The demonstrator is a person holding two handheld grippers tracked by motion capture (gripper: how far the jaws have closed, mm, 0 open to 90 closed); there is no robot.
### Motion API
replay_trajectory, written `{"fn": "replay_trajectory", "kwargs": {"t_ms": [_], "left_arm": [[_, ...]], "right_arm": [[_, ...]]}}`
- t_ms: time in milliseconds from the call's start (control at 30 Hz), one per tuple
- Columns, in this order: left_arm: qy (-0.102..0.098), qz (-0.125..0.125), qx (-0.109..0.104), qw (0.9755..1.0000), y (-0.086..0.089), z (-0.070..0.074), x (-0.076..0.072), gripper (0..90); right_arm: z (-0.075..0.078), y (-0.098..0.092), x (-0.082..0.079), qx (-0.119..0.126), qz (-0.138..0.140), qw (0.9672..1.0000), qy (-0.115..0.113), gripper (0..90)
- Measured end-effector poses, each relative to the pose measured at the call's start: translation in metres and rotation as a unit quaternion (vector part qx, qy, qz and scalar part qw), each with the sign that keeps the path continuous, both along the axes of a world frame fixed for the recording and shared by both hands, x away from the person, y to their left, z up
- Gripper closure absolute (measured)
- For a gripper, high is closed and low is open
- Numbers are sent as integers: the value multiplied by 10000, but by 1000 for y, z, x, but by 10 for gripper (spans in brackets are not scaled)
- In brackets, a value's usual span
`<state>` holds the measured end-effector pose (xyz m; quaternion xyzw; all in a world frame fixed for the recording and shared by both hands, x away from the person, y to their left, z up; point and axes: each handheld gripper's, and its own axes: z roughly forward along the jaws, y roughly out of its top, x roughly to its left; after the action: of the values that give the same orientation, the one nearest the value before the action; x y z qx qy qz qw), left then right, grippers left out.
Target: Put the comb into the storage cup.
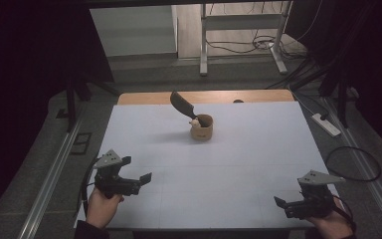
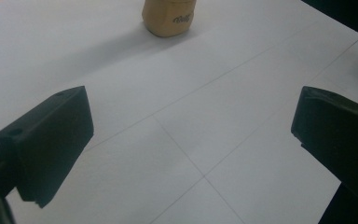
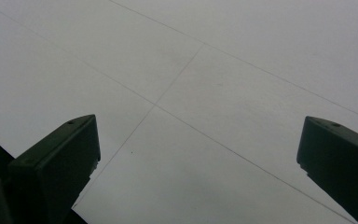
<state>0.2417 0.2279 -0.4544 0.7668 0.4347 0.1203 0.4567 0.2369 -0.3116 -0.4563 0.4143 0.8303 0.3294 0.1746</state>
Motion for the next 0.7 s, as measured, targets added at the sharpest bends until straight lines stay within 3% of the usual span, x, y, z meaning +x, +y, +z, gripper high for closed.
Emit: {"fn": "replay_trajectory", "kwargs": {"t_ms": [700], "left_arm": [[-103, 355, 14, 9993, 20, -3, -30, 0]], "right_arm": [[0, 1, 0, -19, -22, 10000, -13, 0]]}}
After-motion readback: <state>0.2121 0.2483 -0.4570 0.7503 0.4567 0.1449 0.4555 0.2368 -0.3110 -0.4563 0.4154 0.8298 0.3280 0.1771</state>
